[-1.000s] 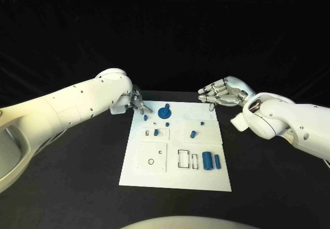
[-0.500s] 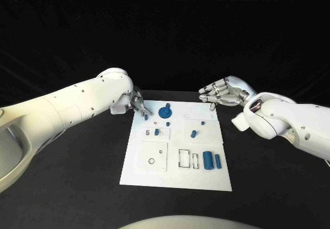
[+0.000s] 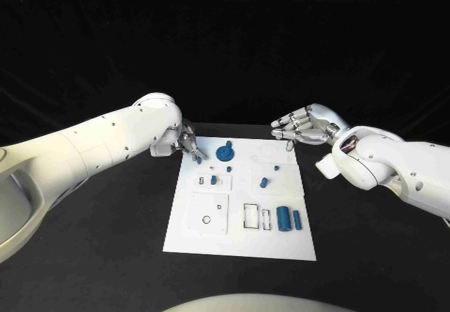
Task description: Assemble the parts on the task board
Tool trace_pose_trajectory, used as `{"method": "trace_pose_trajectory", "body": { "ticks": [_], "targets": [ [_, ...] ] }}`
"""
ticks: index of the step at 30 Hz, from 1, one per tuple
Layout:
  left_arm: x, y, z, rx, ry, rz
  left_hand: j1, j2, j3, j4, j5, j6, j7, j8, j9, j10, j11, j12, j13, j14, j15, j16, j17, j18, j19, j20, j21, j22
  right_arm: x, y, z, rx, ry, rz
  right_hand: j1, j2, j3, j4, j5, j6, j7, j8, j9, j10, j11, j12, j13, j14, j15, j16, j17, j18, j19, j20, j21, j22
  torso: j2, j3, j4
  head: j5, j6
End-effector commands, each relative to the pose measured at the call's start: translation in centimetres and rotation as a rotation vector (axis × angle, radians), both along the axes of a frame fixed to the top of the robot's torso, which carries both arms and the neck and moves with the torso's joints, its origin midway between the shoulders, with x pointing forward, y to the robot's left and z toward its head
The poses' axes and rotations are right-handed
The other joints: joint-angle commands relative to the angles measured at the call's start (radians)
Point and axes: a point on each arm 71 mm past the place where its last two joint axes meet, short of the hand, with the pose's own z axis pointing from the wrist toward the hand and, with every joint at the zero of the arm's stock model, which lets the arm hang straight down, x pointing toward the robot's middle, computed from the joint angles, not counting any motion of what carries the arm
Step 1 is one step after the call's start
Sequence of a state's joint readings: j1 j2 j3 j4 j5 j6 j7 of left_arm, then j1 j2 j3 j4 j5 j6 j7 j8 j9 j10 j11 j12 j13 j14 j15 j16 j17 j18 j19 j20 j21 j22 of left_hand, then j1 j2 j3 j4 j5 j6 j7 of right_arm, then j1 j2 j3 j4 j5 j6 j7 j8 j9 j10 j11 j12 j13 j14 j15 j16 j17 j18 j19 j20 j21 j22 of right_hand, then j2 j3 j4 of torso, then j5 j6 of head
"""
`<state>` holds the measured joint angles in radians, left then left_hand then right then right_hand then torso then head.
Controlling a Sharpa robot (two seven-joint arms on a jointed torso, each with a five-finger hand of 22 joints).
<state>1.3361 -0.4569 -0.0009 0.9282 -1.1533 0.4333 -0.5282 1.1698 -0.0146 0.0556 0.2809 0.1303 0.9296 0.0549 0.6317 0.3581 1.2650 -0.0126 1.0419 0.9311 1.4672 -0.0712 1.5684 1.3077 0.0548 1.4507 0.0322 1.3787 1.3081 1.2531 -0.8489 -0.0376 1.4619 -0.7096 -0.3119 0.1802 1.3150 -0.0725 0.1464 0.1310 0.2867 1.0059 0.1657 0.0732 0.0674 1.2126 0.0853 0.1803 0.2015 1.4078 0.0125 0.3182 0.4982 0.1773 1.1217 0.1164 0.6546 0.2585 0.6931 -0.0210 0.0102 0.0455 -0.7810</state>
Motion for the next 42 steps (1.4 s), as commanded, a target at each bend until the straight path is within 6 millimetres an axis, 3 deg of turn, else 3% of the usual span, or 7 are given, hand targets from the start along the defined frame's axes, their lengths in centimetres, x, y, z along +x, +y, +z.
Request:
{"method": "trace_pose_trajectory", "body": {
  "ticks": [1,19,25,28,33,34,42],
  "targets": [
    [-0.1,-0.3,-0.1,-0.005,0.021,-0.018,0.012,0.002,0.001,-0.005,-0.001,0.006,-0.001,0.007,0.001,0.005,-0.005,0.004,-0.001,0.104,-0.007,0.002,0.263,0.006,0.007,0.0,0.005,0.005,-0.1,0.2,0.0,0.003,-0.004,0.013,0.003,0.005,0.001,-0.005,0.003,-0.002,0.003,-0.004,0.001,0.0,0.003,-0.007,-0.001,0.004,0.0,-0.004,0.002,0.007,0.008,-0.001,-0.004,-0.002,0.0,-0.0007,0.0002,-0.001,0.0],
    [0.0,-0.4,-0.3,-0.011,0.004,0.008,0.097,0.057,0.054,-0.031,0.001,-0.009,-0.005,0.011,0.002,0.004,-0.009,0.002,-0.01,0.104,-0.01,0.002,0.263,0.007,0.006,-0.003,0.001,0.004,-0.2,0.4,0.0,0.004,0.0,0.028,0.003,0.006,0.001,-0.004,0.003,-0.002,0.004,-0.004,0.001,-0.001,0.004,-0.008,-0.002,0.003,0.0,-0.005,0.002,0.006,0.008,0.0,-0.005,-0.003,0.001,-0.0006,-0.0002,-0.004,-0.004],
    [0.1,-0.2,-0.3,-0.022,-0.004,0.018,0.185,0.071,0.144,-0.083,0.008,-0.033,-0.007,0.003,-0.002,-0.009,-0.013,-0.011,-0.022,0.104,-0.015,0.002,0.263,0.008,0.005,-0.007,-0.002,0.004,-0.2,0.4,0.0,0.002,0.004,0.032,0.002,0.007,0.001,-0.004,0.003,-0.002,0.004,-0.004,0.001,-0.001,0.004,-0.008,-0.003,0.002,0.001,-0.006,0.002,0.006,0.008,0.0,-0.005,-0.003,0.0,-0.0003,-0.0002,-0.005,-0.005],
    [0.1,-0.2,-0.3,-0.031,-0.011,0.02,0.223,0.055,0.235,-0.114,0.015,-0.044,-0.001,0.0,-0.004,-0.018,-0.009,-0.023,-0.032,0.104,-0.013,0.002,0.263,0.007,0.004,-0.007,-0.003,0.004,-0.2,0.4,0.0,0.002,0.006,0.032,0.002,0.008,0.001,-0.003,0.003,-0.002,0.004,-0.004,0.001,-0.002,0.004,-0.008,-0.003,0.002,0.001,-0.007,0.002,0.006,0.008,0.0,-0.006,-0.003,0.0,-0.0004,-0.0001,-0.005,-0.005],
    [0.0,-0.1,-0.1,-0.063,-0.027,0.028,0.189,-0.013,0.433,-0.134,0.019,-0.045,0.004,0.017,0.004,-0.008,-0.001,-0.023,-0.038,0.104,-0.008,0.002,0.263,0.006,0.005,0.001,-0.003,0.008,-0.2,0.4,-0.1,0.0,0.008,0.032,0.001,0.009,0.001,-0.002,0.004,-0.002,0.004,-0.004,0.001,-0.002,0.005,-0.009,-0.003,0.002,0.001,-0.008,0.002,0.006,0.008,0.0,-0.007,-0.004,0.0,-0.0005,-0.0003,-0.005,-0.005],
    [-0.1,-0.1,0.0,-0.079,-0.033,0.033,0.151,-0.04,0.509,-0.14,0.025,-0.044,0.007,0.03,0.011,-0.001,0.003,-0.018,-0.037,0.104,-0.007,0.002,0.263,0.006,0.006,0.001,-0.002,0.01,-0.2,0.4,-0.1,0.0,0.009,0.032,0.001,0.009,0.001,-0.002,0.004,-0.002,0.004,-0.004,0.001,-0.002,0.005,-0.009,-0.003,0.002,0.001,-0.008,0.002,0.006,0.008,0.0,-0.007,-0.004,0.0,-0.0001,-0.0004,-0.006,-0.006],
    [-1.0,0.1,0.7,-0.168,-0.094,0.046,0.063,-0.085,0.653,-0.194,0.066,-0.043,0.004,0.063,0.028,0.014,-0.005,-0.004,-0.033,0.104,-0.007,0.002,0.263,0.006,0.009,-0.001,0.001,0.019,-0.2,0.3,-0.1,-0.002,0.013,0.031,-0.002,0.009,0.0,0.0,0.005,-0.002,0.005,-0.004,0.001,-0.002,0.005,-0.009,-0.004,0.001,0.002,-0.009,0.003,0.006,0.008,0.0,-0.008,-0.005,-0.001,0.0009,0.0014,-0.009,-0.009]
  ]
}}
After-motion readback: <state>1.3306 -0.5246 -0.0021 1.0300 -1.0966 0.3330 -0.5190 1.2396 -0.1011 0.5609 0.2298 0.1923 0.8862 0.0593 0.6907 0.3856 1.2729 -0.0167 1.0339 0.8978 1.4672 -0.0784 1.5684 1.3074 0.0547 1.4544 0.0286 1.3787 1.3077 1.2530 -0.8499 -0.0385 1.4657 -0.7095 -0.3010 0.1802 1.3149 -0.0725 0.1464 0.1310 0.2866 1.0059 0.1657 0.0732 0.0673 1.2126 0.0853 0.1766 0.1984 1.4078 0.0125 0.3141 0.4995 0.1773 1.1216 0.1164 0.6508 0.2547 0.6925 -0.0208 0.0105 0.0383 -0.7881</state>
